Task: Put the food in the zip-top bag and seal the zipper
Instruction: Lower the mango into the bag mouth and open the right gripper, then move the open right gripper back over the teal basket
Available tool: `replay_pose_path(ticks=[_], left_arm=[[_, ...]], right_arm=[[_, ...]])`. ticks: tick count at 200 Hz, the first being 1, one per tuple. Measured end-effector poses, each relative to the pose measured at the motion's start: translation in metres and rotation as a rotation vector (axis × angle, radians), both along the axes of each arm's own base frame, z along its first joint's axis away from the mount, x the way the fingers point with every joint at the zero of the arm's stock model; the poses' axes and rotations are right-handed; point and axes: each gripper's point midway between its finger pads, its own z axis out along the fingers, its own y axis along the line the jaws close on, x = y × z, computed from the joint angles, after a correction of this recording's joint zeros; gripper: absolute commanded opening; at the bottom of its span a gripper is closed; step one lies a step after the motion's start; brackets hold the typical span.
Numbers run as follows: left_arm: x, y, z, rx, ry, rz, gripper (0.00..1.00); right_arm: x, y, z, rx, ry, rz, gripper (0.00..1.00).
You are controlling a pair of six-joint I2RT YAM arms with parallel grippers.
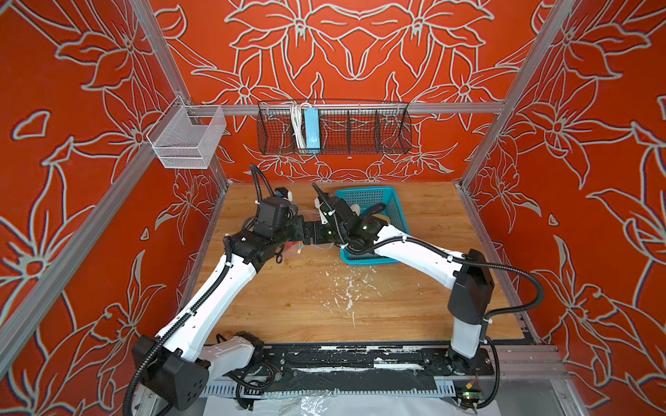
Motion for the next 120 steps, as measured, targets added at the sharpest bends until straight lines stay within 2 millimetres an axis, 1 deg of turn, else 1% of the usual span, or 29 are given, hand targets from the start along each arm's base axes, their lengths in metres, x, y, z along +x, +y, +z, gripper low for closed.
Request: replay_pose_path(ticks=[18,38,80,101,120], left_arm=[[-0.001,0.0,-0.001,-0.001,-0.004,0.0,0.0],[-0.001,0.001,0.0,-0.004,-0.01,0.0,0.0],[-0.001,0.001,-0.001,-0.002,-0.009,0.001,0.0],[0.0,0.002,-0.002,0.002,-0.007,0.006,0.0],[0.001,0.003,-0.001,0.006,-0.011,0.013,0.0]], right_arm=[[-0.002,-0.005,0.009,0.007,-0.012,-0.004,0.98],[-0.007,-0.017,0.017,0.005,-0.022,-0.021,0.98],[-0.019,-0.034,0.045,0.049,-0.054,-0.026,0.98],[-0.018,-0.044,0.055,0.06,-0.068,-0.042,0.98],[-0.014,-0.052,0.058,0.06,-0.071,-0.06,0.98]])
